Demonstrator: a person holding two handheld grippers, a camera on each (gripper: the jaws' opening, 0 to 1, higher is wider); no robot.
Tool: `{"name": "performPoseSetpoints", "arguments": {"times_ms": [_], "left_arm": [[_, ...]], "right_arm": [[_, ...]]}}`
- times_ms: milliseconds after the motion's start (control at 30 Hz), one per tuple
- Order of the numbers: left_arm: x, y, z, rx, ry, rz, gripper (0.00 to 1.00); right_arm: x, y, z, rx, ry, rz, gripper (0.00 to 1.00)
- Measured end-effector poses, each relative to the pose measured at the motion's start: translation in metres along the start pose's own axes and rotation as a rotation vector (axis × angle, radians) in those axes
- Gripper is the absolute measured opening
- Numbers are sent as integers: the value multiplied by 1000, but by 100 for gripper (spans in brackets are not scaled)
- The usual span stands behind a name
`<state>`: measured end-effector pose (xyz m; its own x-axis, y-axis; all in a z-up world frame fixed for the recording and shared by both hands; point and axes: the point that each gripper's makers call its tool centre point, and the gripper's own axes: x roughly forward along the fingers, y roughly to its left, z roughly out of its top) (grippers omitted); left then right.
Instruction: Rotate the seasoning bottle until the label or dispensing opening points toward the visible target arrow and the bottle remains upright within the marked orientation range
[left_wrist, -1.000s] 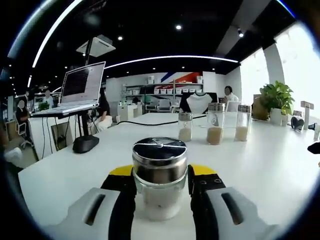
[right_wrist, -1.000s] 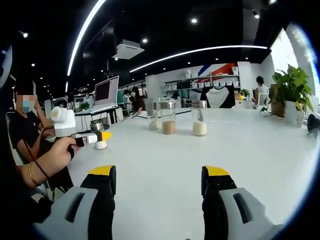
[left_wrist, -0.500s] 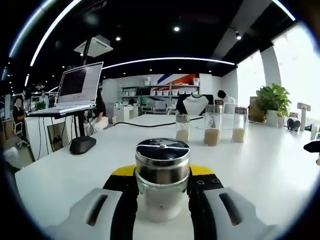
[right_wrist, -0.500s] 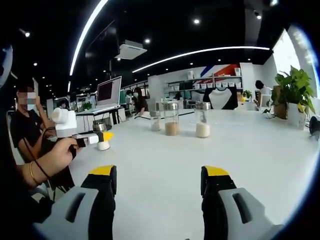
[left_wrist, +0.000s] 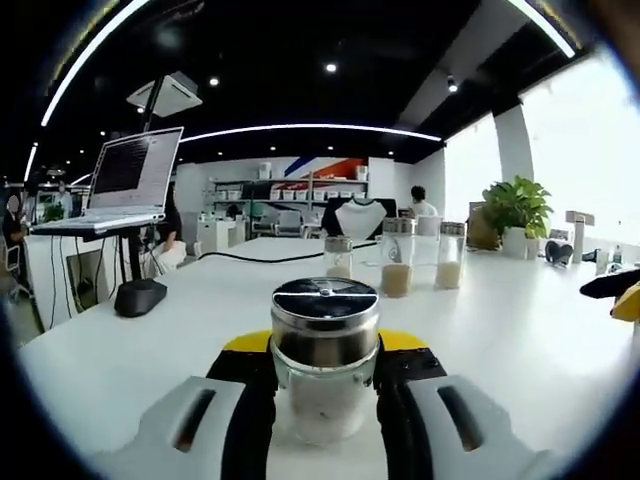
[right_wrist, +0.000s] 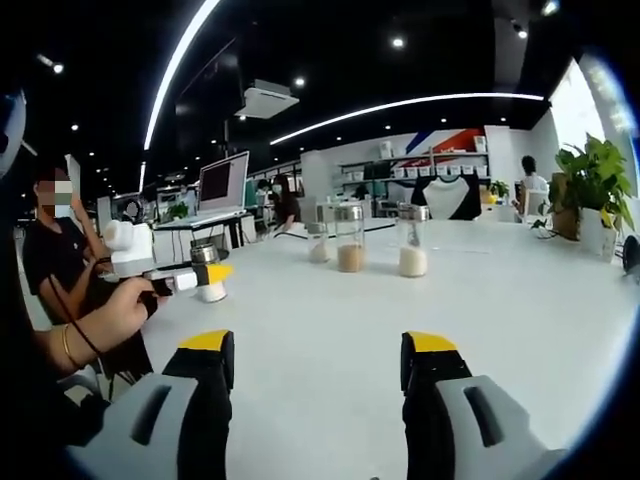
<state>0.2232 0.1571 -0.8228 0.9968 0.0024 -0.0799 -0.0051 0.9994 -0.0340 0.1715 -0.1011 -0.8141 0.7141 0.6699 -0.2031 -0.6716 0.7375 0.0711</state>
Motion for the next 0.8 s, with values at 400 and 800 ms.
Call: {"name": "performPoseSetpoints", "arguments": {"times_ms": [400, 800], "left_arm": [[5, -16, 18, 68, -6, -237, 38], [-9, -52, 12, 109, 10, -565, 38]], "right_arm": [[0, 1, -2, 19, -6, 11, 67], [0, 5, 2, -11, -14, 25, 66]]}}
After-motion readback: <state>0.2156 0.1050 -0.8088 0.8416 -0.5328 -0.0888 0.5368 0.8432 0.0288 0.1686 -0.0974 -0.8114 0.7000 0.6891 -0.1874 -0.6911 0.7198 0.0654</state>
